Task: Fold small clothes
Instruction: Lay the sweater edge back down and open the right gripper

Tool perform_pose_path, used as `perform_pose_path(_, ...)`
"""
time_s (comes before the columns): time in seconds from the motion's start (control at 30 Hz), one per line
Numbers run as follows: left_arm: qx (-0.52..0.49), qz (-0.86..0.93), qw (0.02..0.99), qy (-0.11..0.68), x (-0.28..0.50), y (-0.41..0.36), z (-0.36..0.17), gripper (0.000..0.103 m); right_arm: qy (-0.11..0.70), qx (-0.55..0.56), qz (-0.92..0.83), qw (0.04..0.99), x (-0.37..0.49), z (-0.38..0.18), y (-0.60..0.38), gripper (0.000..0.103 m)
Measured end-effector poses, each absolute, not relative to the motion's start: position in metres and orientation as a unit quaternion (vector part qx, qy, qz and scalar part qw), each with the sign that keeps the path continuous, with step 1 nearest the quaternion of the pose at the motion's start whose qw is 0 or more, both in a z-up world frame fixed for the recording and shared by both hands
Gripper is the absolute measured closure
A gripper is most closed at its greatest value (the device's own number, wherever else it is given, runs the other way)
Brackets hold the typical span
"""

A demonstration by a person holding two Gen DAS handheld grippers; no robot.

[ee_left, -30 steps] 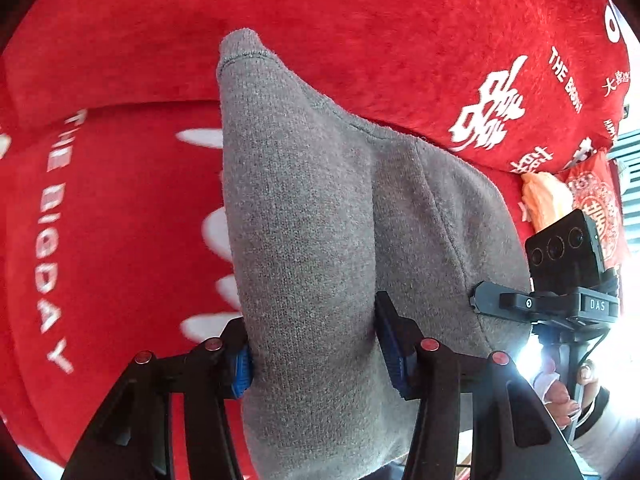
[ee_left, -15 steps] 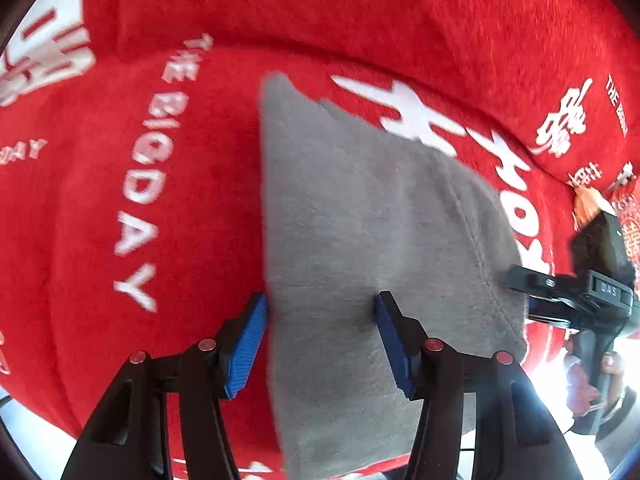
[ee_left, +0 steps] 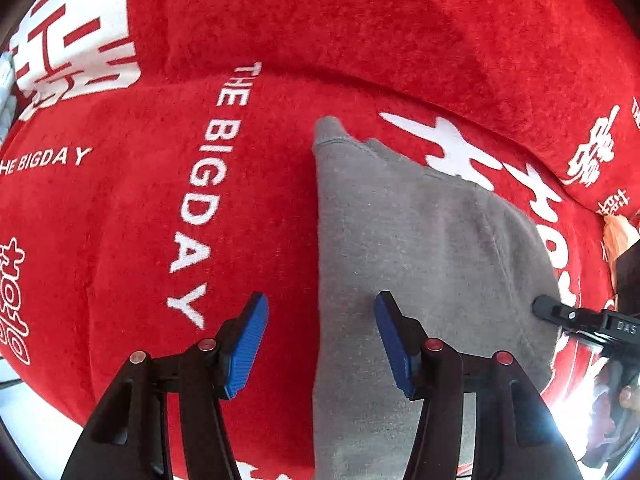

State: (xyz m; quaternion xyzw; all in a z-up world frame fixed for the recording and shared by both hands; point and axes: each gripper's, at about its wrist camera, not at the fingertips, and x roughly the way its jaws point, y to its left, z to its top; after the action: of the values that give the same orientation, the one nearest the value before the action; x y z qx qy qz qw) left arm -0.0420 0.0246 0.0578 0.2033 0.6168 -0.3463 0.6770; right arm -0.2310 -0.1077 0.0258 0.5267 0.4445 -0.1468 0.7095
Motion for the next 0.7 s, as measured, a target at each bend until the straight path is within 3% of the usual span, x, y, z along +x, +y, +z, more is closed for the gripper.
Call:
perform_pose_path(0.1,0.226,-0.346,0.673,0.613,-0.052,0.018,0.049,0.046,0.485,0.474,-0.179,0.712,-0.236,0.024,-0.106,0.090)
perform_pose_path(0.17,0.245,-0.343,0.677,0.603,-0.059,0.015,0.042,0.040,0.515,0.464,-0.190,0.695,-0.239,0.004,-0.107,0.091)
perform_pose_path(0.27,0.271,-0.331,0.692,0.581,-0.069,0.012,0.042,0.037,0.514,0.473,-0.196,0.689,-0.248,-0.003,-0.110,0.091)
perform_pose_path(0.47,0.292,-0.314,0.693,0.580,-0.075,0.025,0.057,0.037,0.540,0.415,-0.225,0.697,-0.254,0.027,-0.093,0.090)
perform_pose_path(0.63,0.298,-0.305,0.681,0.595,-0.087,0.047,0.055,0.037,0.513,0.432,-0.194,0.716,-0.265,0.053,-0.067,0.090)
perform_pose_path(0.7,0.295,-0.298,0.681,0.601,-0.092,0.054,0.051,0.028,0.518,0.431,-0.175,0.718,-0.263,0.053,-0.051,0.090)
